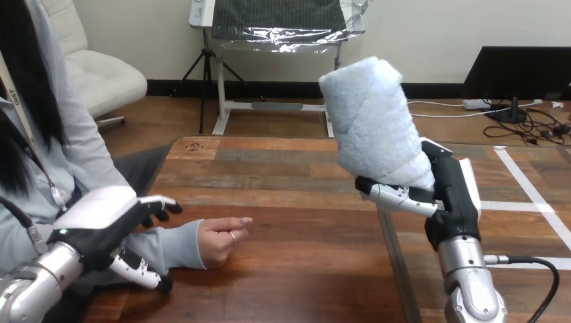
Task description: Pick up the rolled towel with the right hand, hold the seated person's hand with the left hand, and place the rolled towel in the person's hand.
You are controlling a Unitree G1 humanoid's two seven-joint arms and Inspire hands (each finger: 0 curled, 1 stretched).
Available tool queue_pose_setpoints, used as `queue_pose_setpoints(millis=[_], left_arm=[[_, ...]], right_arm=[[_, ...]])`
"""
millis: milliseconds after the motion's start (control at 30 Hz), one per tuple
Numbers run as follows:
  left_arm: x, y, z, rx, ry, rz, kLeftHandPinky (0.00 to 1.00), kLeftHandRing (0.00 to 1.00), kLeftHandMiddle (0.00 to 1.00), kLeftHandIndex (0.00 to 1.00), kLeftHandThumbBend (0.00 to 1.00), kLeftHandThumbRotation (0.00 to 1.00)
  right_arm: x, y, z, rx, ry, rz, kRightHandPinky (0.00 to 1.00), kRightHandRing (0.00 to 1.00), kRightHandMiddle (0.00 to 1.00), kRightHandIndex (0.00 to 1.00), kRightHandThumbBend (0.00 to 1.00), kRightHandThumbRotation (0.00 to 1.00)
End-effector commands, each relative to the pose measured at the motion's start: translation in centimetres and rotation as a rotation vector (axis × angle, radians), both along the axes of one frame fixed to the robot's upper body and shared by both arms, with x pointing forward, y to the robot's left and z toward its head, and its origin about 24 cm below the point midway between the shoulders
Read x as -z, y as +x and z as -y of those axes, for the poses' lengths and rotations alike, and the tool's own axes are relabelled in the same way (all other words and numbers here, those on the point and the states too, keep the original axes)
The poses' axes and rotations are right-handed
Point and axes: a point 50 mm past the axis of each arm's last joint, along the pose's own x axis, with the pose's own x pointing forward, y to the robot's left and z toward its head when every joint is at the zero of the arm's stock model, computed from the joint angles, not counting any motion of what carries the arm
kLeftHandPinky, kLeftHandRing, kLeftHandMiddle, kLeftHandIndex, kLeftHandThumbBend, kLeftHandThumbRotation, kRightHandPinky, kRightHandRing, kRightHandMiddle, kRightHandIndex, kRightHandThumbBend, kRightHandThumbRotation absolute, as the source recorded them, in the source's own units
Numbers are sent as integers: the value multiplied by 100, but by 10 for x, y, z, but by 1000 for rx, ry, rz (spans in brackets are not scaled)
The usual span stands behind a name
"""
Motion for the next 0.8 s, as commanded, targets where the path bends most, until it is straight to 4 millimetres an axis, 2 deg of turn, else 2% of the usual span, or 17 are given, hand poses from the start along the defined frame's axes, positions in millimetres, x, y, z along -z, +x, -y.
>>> queue_pose_setpoints(millis=[0, 433, 767], left_arm=[[-20, 22, 3, 20, 9, 77, 67, 72, 77, 79, 100, 25], [-3, 25, 4, 6, 48, 17, 66, 70, 76, 79, 100, 26], [6, 24, 7, 12, 61, -4, 66, 71, 76, 79, 100, 31]], right_arm=[[-31, 12, -3, -7, 32, 174, 31, 37, 47, 45, 76, 0], [-34, 8, -3, -34, 67, 212, 30, 37, 47, 45, 75, 0], [-36, 3, -4, -54, 79, 236, 30, 37, 47, 45, 74, 0]])
